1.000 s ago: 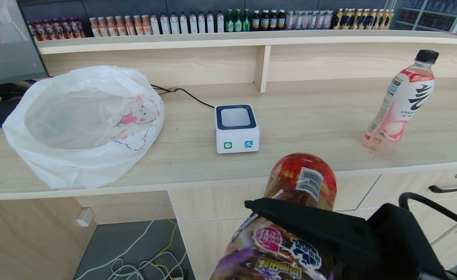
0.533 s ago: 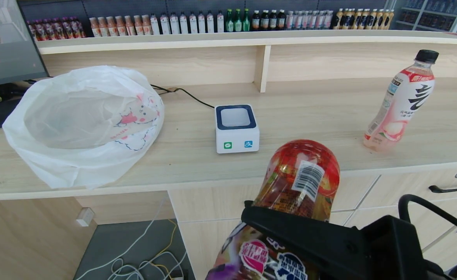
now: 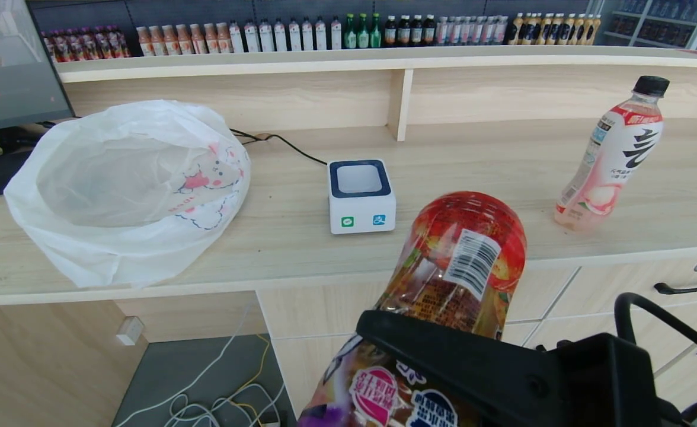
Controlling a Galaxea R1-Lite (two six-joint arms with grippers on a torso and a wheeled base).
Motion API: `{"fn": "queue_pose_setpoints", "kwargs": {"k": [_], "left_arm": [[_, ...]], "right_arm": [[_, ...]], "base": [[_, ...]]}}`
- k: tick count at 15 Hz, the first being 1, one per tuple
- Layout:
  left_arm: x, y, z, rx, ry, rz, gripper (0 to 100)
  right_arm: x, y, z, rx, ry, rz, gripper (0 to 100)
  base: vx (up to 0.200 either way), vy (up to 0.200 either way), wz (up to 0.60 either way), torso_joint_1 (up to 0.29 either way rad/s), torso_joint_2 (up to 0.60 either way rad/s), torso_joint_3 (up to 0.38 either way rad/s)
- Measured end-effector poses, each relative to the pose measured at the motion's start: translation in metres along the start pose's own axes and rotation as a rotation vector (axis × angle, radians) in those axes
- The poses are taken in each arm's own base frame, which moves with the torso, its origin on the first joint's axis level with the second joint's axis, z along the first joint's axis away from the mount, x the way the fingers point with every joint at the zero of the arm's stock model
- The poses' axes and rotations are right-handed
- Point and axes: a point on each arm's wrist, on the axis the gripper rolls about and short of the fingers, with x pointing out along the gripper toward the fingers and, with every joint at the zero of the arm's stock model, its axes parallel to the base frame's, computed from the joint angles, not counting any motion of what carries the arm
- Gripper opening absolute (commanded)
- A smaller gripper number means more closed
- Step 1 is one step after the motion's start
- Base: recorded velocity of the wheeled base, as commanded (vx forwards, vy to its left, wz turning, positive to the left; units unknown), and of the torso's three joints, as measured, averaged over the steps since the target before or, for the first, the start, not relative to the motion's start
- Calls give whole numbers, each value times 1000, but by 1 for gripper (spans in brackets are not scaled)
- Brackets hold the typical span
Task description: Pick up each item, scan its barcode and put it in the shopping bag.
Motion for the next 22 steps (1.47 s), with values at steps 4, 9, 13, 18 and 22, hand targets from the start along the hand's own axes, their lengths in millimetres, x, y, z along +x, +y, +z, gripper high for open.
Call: {"fn": "queue_pose_setpoints", "kwargs": {"k": [4,9,13,18,22], "left_arm": [[0,0,0,0,0,0,100],[0,0,0,0,0,0,100],[0,0,0,0,0,0,100],[0,0,0,0,0,0,100],[0,0,0,0,0,0,100]], "right_arm": [[1,1,1,-8,-1,0,0],[2,-1,0,-50,28,-80,0],[3,2,1,-48,24,-68,0],[3,3,1,-49,24,-66,0],[3,3,1,-47,25,-65,0]], "base": [[0,0,0,0,0,0],[0,0,0,0,0,0],[0,0,0,0,0,0],[0,0,0,0,0,0],[0,0,0,0,0,0]]}}
